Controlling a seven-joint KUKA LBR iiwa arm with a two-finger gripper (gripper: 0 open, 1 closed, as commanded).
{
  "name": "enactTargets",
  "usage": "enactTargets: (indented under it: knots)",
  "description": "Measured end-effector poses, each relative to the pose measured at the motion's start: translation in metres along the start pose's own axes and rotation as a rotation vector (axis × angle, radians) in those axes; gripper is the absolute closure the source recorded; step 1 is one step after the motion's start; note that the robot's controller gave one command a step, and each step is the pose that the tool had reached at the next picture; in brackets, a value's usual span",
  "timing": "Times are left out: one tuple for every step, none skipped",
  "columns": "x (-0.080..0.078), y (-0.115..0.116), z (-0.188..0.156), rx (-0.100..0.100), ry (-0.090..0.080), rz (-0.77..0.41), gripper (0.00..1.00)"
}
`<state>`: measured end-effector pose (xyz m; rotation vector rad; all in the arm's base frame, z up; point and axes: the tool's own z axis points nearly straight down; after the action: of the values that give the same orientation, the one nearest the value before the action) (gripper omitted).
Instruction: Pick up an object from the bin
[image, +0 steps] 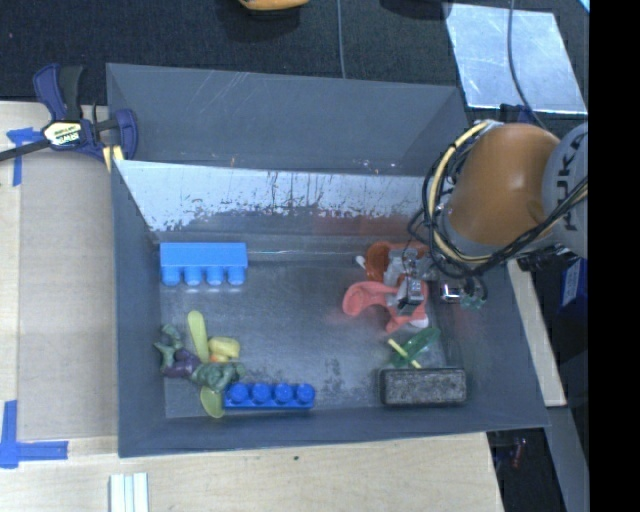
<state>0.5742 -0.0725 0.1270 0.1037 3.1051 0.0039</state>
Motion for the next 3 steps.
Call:
enactTargets:
  knots:
    - [0.025, 0.002, 0.056, -0.001, -0.004, -0.067, 1.00]
    - [0.026, -0.001, 0.054, -0.001, -0.002, -0.028, 1.00]
    - [0.013, 0.000, -0.006, -0.001, 0.003, -0.046, 1.00]
